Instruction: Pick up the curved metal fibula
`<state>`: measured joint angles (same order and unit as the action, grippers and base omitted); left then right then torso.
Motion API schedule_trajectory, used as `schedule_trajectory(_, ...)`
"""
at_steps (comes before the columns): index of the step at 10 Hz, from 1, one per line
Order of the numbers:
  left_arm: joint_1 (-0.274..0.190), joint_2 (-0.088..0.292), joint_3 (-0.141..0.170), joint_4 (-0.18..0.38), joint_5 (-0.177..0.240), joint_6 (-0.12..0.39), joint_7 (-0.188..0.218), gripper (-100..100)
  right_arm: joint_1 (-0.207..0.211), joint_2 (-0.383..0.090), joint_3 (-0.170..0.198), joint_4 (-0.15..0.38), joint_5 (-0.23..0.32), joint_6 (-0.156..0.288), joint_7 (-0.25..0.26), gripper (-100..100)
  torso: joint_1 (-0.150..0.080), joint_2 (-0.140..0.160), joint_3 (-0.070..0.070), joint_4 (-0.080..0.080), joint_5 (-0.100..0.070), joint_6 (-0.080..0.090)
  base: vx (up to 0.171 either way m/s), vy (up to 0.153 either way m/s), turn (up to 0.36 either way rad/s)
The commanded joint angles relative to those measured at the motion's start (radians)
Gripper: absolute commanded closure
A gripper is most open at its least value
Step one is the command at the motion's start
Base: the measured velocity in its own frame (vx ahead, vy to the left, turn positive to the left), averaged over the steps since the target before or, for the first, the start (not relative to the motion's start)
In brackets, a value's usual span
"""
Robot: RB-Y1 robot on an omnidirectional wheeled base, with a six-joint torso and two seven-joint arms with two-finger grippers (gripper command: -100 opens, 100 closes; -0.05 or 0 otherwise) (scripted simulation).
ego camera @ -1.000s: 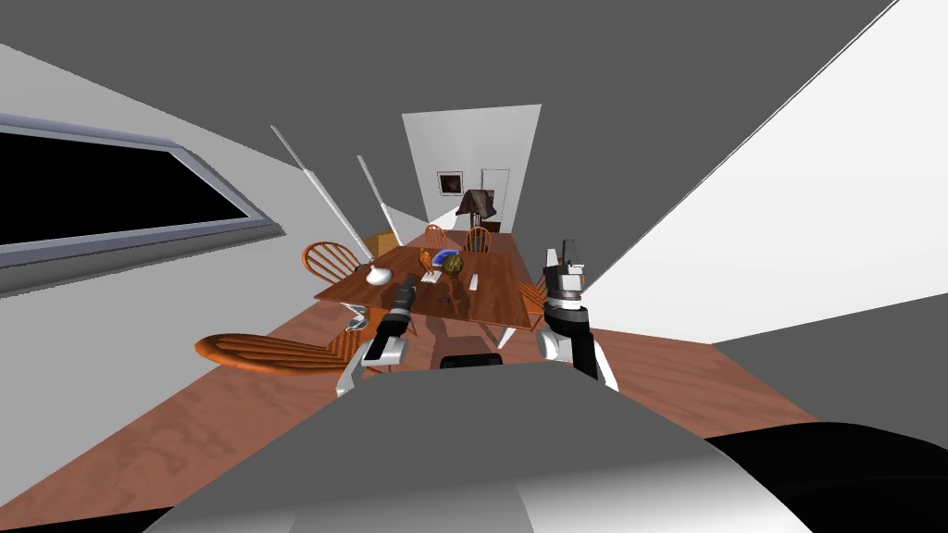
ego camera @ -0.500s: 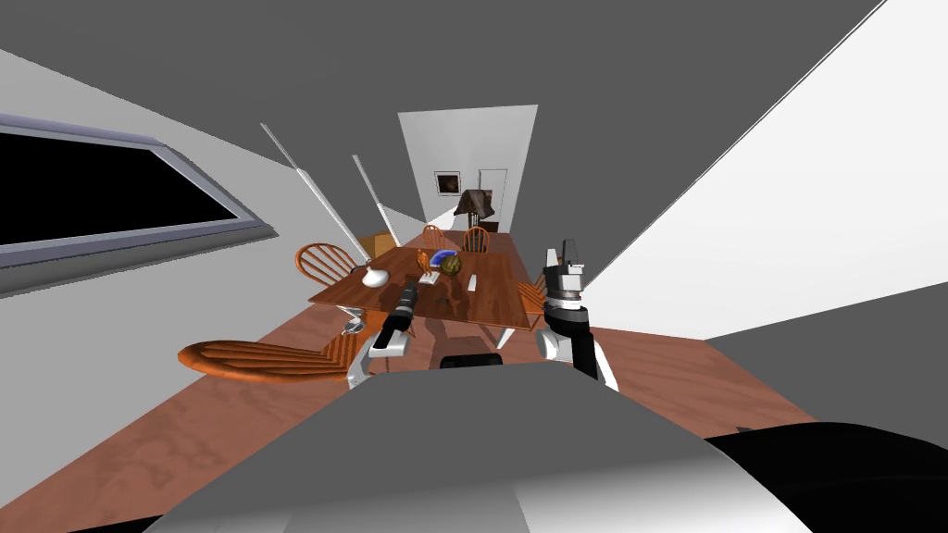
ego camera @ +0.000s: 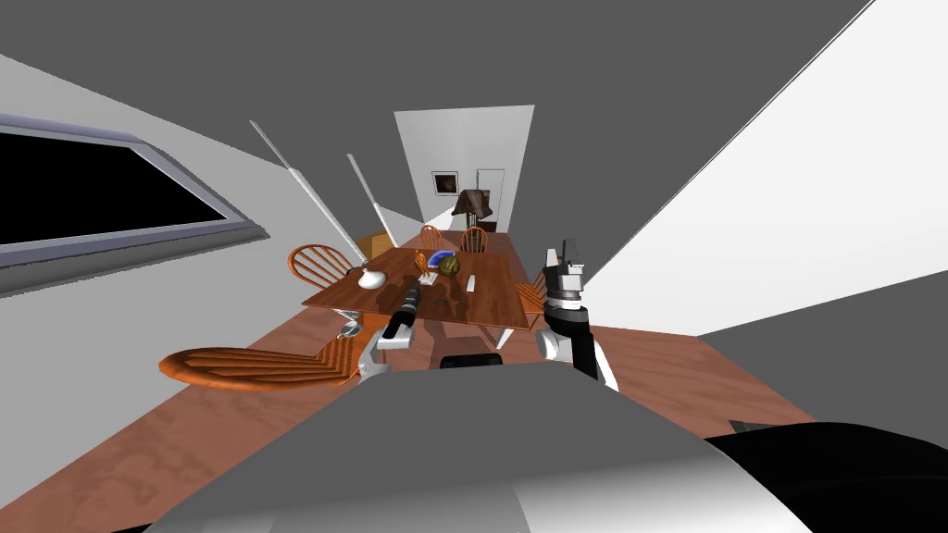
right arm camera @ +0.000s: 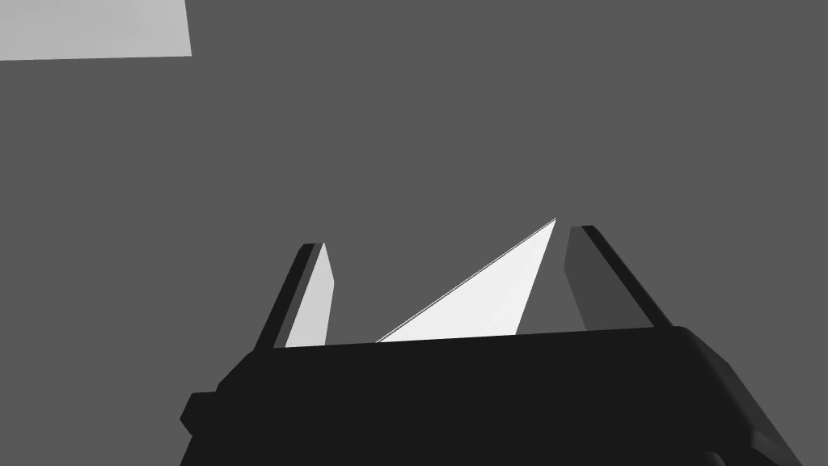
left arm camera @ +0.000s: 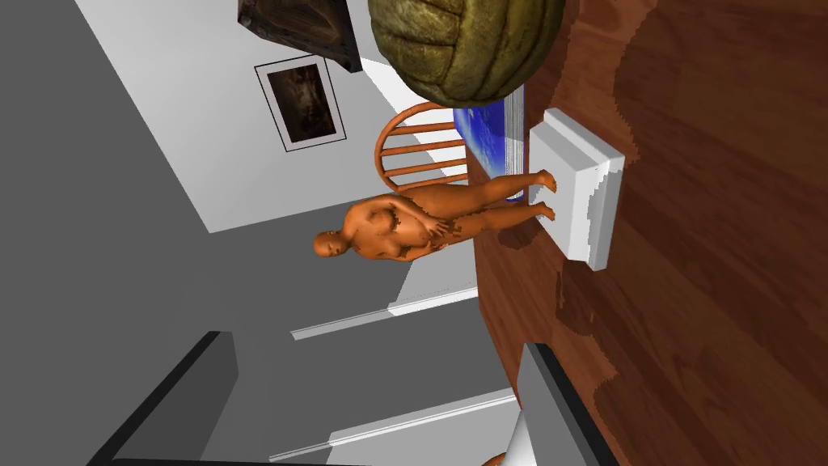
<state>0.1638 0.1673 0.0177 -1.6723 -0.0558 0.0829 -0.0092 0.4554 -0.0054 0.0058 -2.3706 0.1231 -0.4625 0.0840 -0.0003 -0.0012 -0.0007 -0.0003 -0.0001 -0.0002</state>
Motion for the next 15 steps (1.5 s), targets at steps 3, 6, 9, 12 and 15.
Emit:
schedule_trajectory(3, -0.049, 0.000, 0.009, 0.072, 0.006, 0.074, 0.013, -100, 0.000, 0.000, 0.000, 0.000, 0.000, 0.000, 0.000, 0, 0.000, 0.000, 0.000, 0.000, 0.000, 0.000, 0.012, -0.002, -0.033)
schedule_trajectory(6, -0.121, -0.009, 0.021, 0.170, 0.010, 0.164, 0.028, -100, 0.000, 0.000, 0.000, 0.000, 0.000, 0.000, 0.000, 0, 0.000, 0.000, 0.000, 0.000, 0.000, 0.000, 0.014, -0.003, -0.042)
schedule_trajectory(9, -0.165, -0.017, 0.029, 0.229, 0.013, 0.227, 0.037, -100, 0.000, 0.000, 0.000, 0.000, 0.000, 0.000, 0.000, 0, 0.000, 0.000, 0.000, 0.000, 0.000, 0.000, 0.011, -0.001, -0.023)
schedule_trajectory(12, -0.205, -0.026, 0.035, 0.289, 0.015, 0.282, 0.045, -100, 0.000, 0.000, 0.000, 0.000, 0.000, 0.000, 0.000, 0, 0.000, 0.000, 0.000, 0.000, 0.000, 0.000, 0.011, -0.001, -0.026)
schedule_trajectory(15, -0.257, -0.044, 0.044, 0.366, 0.018, 0.354, 0.056, -100, 0.000, 0.000, 0.000, 0.000, 0.000, 0.000, 0.000, 0, 0.000, 0.000, 0.000, 0.000, 0.000, 0.000, 0.012, -0.001, -0.034)
